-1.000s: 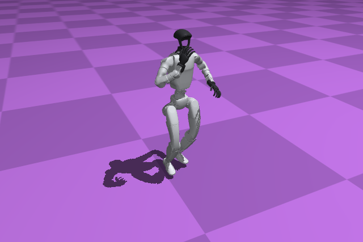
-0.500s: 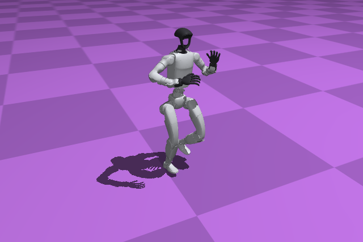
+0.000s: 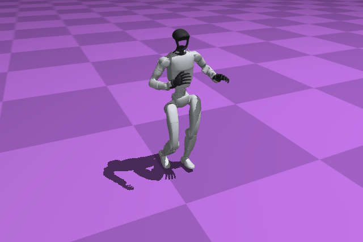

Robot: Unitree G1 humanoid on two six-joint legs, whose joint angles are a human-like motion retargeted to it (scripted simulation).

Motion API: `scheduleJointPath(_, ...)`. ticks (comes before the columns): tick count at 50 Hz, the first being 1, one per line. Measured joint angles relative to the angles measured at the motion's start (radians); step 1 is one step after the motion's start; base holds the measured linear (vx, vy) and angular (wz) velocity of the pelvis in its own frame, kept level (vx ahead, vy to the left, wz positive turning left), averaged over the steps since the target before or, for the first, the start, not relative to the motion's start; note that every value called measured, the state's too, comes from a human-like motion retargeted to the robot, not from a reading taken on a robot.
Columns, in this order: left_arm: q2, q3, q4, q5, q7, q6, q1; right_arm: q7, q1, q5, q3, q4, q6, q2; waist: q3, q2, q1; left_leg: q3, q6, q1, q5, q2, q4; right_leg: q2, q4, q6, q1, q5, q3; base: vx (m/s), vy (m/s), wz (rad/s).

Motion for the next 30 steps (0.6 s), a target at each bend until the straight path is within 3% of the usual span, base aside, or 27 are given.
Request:
scheduleJointPath(9, -0.090, -0.061, 0.044, -0.057, -0.039, -0.021, 0.003, -0.041, -0.090, -0.002, 0.043, -0.026, 0.017, 0.041, -0.045, 0.023, 0.050, -0.036, -0.036, 0.118, 0.101, 0.057, -0.228, 0.029, -0.478, -0.059, 0.054, 0.095, -0.011, 0.14, -0.08, -0.10)
scheduleJointPath(17, -0.156, -0.093, 0.075, -0.122, -0.048, -0.032, -0.044, 0.005, -0.082, 0.014, 0.128, 0.075, 0.054, 0.045, -0.090, 0.013, 0.093, -0.063, -0.047, 0.137, 0.086, 0.088, -0.245, 0.052, -0.654, -0.096, 0.156, 0.092, -0.054, 0.10, -0.12, 0.05)
scheduleJointPath(30, -0.282, -0.217, 0.191, -0.296, -0.096, -0.061, -0.048, -0.007, -0.038, 0.125, 0.159, 0.214, 0.074, 0.160, -0.081, 0.065, 0.120, -0.071, -0.075, 0.125, -0.007, 0.176, -0.085, 0.136, -0.810, -0.121, 0.295, 0.134, -0.087, 0.05, -0.10, -0.05)
